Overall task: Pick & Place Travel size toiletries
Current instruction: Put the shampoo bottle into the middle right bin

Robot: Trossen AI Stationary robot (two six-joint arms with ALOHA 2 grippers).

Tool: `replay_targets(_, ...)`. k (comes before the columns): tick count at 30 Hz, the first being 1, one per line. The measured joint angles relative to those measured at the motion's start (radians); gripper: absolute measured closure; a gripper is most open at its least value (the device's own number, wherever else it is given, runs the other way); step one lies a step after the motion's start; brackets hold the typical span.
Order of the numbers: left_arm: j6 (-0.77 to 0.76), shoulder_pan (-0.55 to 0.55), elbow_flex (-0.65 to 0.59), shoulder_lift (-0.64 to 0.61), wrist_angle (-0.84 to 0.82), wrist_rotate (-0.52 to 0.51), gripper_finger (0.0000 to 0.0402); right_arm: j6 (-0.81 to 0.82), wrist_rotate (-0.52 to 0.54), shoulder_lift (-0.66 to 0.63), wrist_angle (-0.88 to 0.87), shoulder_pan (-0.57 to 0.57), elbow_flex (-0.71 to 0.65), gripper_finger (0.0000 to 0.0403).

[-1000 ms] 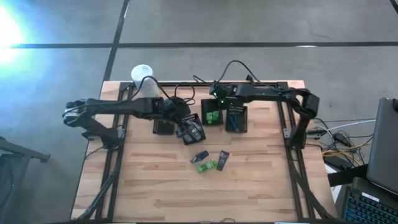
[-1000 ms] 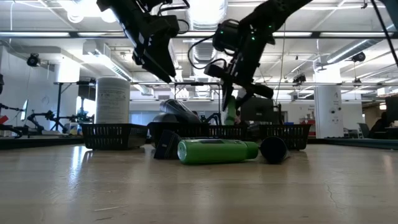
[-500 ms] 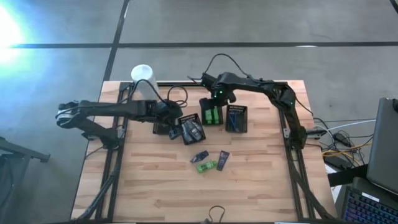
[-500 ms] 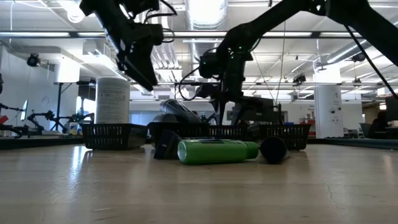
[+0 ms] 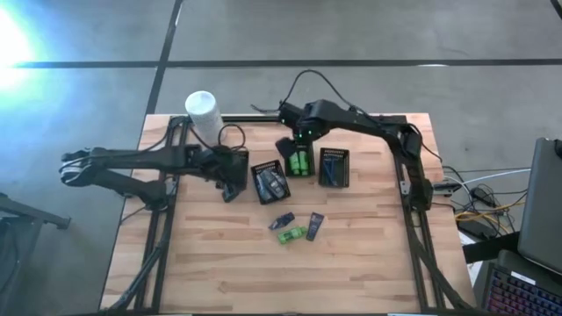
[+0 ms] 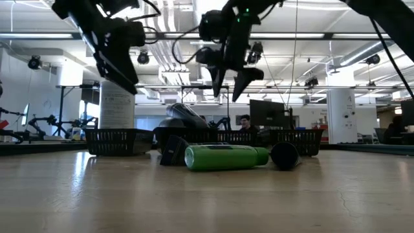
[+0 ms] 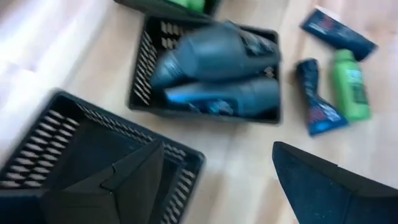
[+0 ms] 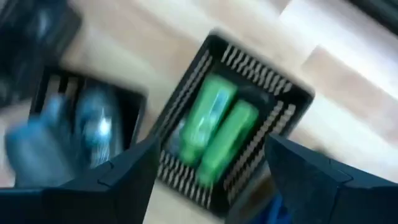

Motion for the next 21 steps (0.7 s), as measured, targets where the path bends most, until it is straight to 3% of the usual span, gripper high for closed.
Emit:
replay_targets(9, -0.191, -0.054, -0.104, -0.084, 0.006, 0.058, 0.0097, 0.099, 0.020, -0.033, -0.185, 0.198, -0.066, 0.0097)
replay_targets(15, -0.301, -0.164, -0.137, -0.099, 0.013, 0.065, 0.0097, -0.046, 0.014, -0.034, -0.123, 0.403, -0.150, 0.0091)
replay_targets(21, -0.461, -0.295, -0.140, -0.099, 0.016, 0.058, 0.0097, -0.066, -0.025, -0.033, -0.024, 0.513, -0.242, 0.0098)
